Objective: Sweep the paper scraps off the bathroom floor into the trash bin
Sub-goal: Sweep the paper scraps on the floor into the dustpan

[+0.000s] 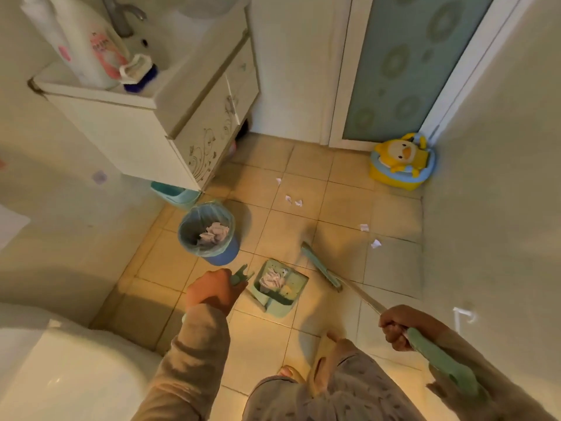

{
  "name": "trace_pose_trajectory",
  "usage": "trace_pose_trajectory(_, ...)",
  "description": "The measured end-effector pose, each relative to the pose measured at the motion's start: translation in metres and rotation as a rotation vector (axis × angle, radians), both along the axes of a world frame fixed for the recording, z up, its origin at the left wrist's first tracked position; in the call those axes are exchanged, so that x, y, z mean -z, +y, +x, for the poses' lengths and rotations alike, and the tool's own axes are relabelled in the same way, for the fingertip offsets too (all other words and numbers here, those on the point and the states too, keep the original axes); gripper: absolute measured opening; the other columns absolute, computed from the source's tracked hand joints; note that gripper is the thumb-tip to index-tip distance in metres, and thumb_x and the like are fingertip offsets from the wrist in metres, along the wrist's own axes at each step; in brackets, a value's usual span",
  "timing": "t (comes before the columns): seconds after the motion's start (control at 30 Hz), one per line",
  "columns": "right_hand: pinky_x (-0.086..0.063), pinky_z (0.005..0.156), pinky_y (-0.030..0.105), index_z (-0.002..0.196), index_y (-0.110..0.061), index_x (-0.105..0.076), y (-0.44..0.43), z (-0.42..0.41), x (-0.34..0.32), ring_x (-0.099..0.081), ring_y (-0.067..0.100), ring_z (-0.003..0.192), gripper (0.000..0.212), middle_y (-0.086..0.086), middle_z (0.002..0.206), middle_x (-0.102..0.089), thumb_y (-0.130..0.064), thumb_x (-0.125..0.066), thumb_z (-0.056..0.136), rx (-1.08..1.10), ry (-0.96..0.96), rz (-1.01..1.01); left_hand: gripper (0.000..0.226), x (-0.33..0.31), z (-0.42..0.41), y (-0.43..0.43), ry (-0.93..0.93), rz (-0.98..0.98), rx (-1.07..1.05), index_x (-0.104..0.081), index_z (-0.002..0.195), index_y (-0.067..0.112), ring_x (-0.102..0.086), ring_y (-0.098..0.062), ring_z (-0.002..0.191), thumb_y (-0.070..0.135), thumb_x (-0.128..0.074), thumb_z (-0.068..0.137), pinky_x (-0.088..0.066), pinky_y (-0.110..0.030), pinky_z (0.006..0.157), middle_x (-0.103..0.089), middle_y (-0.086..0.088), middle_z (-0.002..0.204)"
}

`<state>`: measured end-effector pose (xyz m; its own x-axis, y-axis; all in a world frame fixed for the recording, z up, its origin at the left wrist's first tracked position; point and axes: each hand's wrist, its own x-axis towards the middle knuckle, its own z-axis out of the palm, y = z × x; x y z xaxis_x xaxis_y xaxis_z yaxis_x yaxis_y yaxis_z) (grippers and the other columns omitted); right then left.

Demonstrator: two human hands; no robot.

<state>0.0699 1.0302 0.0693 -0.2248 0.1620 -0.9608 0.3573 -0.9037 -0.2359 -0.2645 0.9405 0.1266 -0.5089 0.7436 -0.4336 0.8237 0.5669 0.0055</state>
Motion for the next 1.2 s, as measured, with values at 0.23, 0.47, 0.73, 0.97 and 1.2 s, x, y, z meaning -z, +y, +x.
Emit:
trace_pose_trajectory(0.23,-0.037,0.027,0.014,0.061,-0.009,-0.04,0.03,0.046,-0.011,-0.041,0.01,0.019,0.035,0.003,0.029,-0.044,0.002,-0.032,0.094,0.229,0.005,0.043,0.047,-0.007,0.024,0.079,-0.018,-0.017,0.211,-0.062,0.108,0.016,-0.062,-0.027,0.103,0.055,-0.042,0.091,-0.048,-0.032,0.087,-0.067,-0.008,0.112)
trace_pose_trajectory(0.47,-0.039,0.03,0.013,0.064,-0.008,-0.041,0.078,0.088,-0.011,-0.044,0.01,0.023,0.033,0.003,0.032,-0.048,-0.003,-0.031,0.096,0.415,-0.034,0.105,0.046,-0.007,0.056,0.165,-0.061,-0.028,0.361,-0.061,0.11,0.015,-0.06,-0.028,0.107,0.053,-0.044,0.091,-0.047,-0.033,0.089,-0.065,-0.009,0.116)
trace_pose_trajectory(0.73,-0.033,0.028,0.009,0.064,-0.008,-0.037,0.136,0.084,-0.011,-0.039,0.007,0.018,0.03,0.001,0.026,-0.04,0.0,-0.033,0.092,0.401,-0.192,0.197,0.045,0.0,0.082,0.228,-0.022,-0.027,0.456,-0.062,0.107,0.017,-0.062,-0.026,0.103,0.056,-0.048,0.088,-0.048,-0.031,0.086,-0.067,-0.006,0.112)
trace_pose_trajectory(0.97,-0.039,0.041,0.019,0.062,-0.006,-0.049,0.141,0.073,0.003,-0.044,0.011,0.034,0.025,0.003,0.035,-0.048,-0.01,-0.049,0.086,0.324,-0.306,0.145,0.044,-0.001,0.077,0.254,0.002,-0.028,0.489,-0.062,0.103,0.016,-0.063,-0.023,0.096,0.055,-0.045,0.09,-0.044,-0.027,0.074,-0.068,-0.005,0.104)
trace_pose_trajectory(1.2,-0.036,0.045,0.023,0.068,-0.001,-0.047,0.118,0.038,-0.002,-0.041,0.013,0.037,0.019,0.007,0.043,-0.043,-0.001,-0.039,0.085,-0.053,-0.384,0.02,0.042,0.002,0.074,0.258,0.028,0.004,0.534,-0.063,0.101,0.016,-0.064,-0.023,0.093,0.054,-0.047,0.089,-0.041,-0.027,0.07,-0.07,-0.004,0.101)
